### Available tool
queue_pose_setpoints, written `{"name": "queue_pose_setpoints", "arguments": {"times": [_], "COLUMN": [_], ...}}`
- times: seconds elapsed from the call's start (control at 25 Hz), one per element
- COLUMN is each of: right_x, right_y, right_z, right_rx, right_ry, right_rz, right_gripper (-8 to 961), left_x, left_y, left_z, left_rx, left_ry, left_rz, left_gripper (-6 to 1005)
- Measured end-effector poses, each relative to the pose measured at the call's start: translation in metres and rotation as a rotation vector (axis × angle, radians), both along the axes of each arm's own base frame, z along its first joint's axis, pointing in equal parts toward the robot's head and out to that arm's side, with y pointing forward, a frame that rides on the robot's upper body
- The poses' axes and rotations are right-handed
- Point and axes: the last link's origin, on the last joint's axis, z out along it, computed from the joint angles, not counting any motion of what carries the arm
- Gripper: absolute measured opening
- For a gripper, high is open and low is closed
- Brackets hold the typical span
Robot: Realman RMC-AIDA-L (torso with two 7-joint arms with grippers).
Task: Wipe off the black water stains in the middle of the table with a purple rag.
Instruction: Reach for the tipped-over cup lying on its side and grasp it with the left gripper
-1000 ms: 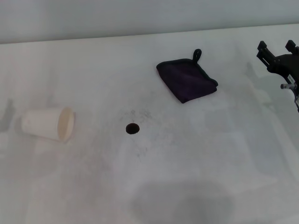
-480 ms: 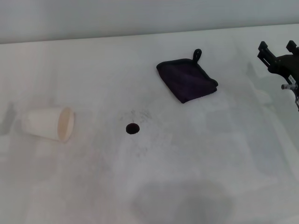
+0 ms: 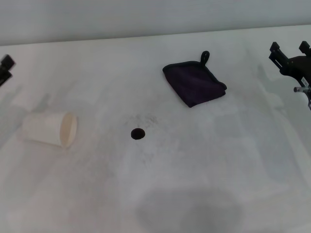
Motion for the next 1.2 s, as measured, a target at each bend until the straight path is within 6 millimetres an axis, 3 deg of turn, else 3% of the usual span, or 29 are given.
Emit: {"name": "queue_pose_setpoints", "arguments": {"times": [0.08, 0.24, 0.44, 0.72, 0.92, 1.2], "right_x": [-0.001, -0.001, 0.0, -0.001, 0.0, 0.004], "right_y": [0.002, 0.004, 0.007, 0.009, 0.009, 0.005], "right_z": [0.002, 0.003, 0.007, 0.009, 0.011, 0.011], "right_rx": [0.004, 0.006, 0.009, 0.018, 0.022, 0.029], "right_ry": [-0.004, -0.009, -0.019, -0.022, -0.026, -0.02], "right_rz": [0.005, 0.006, 0.004, 0.006, 0.006, -0.011], "right_gripper": [873, 873, 873, 873, 872, 872], "left_x": [0.004, 0.009, 0.023, 0.064, 0.1, 0.13], "left_y": [0.01, 0.016, 0.023, 0.032, 0.034, 0.028], "left_z": [0.027, 0.048, 0.067, 0.061, 0.041, 0.02], "left_rx": [-0.135, -0.245, -0.426, -0.538, -0.541, -0.578], "left_ry": [0.093, 0.194, 0.512, 0.908, 1.194, 1.405], "left_rz": [-0.073, -0.11, -0.192, -0.294, -0.35, -0.434], "left_gripper": [876, 876, 875, 875, 875, 876]}}
